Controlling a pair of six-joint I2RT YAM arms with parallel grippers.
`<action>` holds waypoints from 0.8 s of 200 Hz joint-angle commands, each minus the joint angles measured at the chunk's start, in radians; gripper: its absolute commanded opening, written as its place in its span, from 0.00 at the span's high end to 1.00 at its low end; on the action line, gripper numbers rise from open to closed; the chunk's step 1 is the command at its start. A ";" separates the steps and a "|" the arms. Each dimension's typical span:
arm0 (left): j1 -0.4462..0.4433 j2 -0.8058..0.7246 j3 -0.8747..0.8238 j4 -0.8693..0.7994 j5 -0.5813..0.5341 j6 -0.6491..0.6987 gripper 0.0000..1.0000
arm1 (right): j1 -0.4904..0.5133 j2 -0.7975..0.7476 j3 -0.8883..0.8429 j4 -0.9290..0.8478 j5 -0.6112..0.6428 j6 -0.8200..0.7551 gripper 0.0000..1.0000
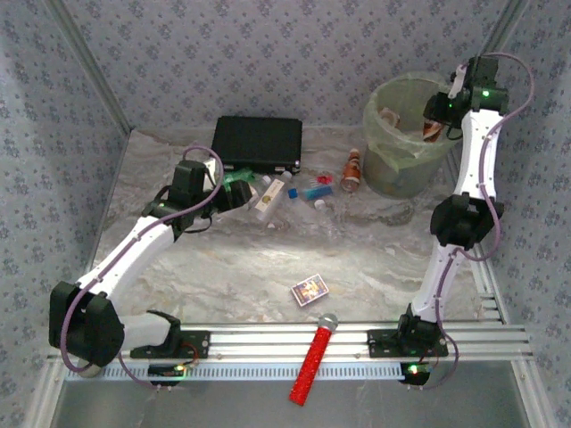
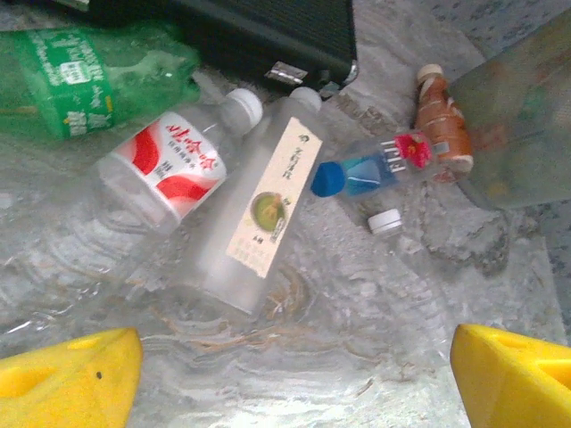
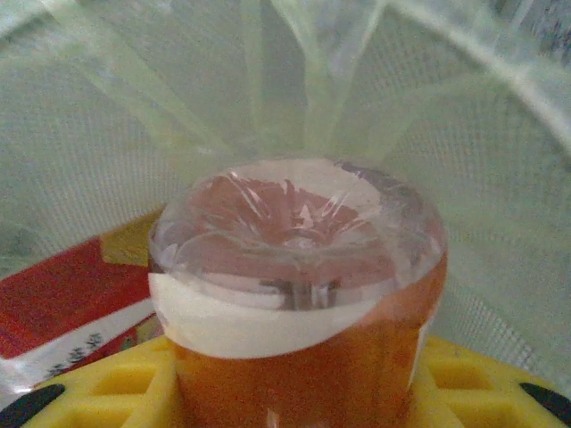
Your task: Put the plastic bottles in the bin
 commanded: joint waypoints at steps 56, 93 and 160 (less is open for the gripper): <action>0.024 -0.027 0.025 -0.090 -0.037 0.063 0.10 | 0.004 0.001 -0.044 -0.054 -0.017 -0.001 0.35; 0.038 -0.011 0.042 -0.122 -0.063 0.094 0.09 | 0.004 -0.029 0.022 -0.083 -0.011 -0.004 0.24; 0.038 0.064 0.077 -0.149 -0.080 0.116 0.08 | 0.001 -0.157 0.046 -0.084 -0.037 -0.004 0.14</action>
